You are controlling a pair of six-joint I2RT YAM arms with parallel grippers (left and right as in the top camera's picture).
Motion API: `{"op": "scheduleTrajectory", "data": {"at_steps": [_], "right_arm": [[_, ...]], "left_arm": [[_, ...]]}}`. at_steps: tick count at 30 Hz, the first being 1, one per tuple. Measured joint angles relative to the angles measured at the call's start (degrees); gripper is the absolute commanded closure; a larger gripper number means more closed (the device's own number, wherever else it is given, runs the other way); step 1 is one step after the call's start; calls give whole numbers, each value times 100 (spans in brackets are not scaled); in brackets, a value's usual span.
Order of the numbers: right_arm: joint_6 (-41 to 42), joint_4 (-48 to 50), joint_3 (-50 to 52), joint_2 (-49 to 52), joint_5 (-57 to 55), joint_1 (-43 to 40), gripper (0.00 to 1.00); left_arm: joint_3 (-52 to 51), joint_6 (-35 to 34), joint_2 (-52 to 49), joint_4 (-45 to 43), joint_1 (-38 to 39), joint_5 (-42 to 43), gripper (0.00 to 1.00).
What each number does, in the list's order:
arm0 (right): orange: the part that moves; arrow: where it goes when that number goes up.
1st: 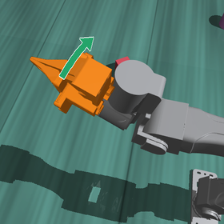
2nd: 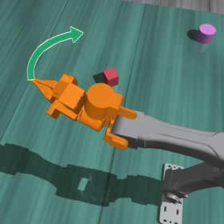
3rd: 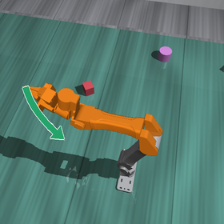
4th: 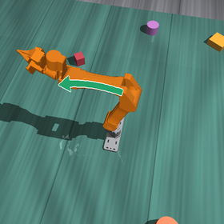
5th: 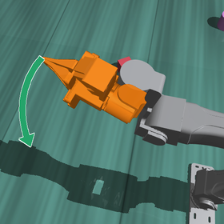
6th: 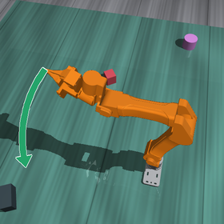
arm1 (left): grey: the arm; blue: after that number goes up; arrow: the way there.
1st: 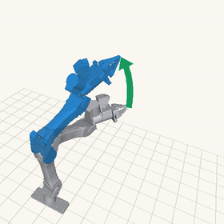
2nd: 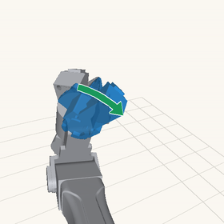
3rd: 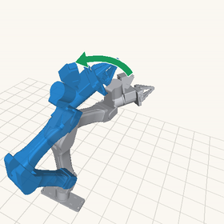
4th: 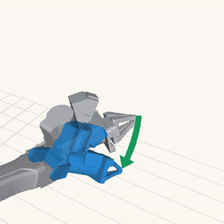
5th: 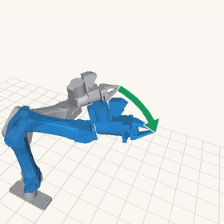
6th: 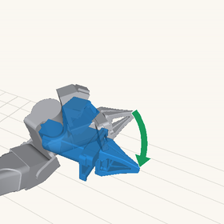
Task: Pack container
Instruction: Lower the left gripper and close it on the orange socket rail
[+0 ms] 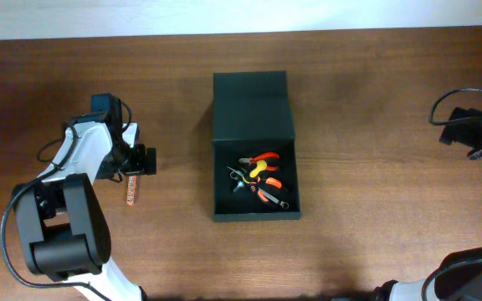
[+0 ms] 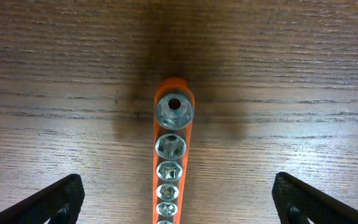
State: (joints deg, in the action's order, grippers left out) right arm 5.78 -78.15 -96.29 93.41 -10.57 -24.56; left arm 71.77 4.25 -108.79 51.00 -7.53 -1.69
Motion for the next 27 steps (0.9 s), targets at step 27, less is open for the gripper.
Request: {"op": "scheduleTrajectory", "data": {"at_steps": [27], "right_arm": [[-2, 0, 0, 0, 0, 0, 1]], "left_arm": [[-234, -24, -13, -236, -94, 107, 1]]}}
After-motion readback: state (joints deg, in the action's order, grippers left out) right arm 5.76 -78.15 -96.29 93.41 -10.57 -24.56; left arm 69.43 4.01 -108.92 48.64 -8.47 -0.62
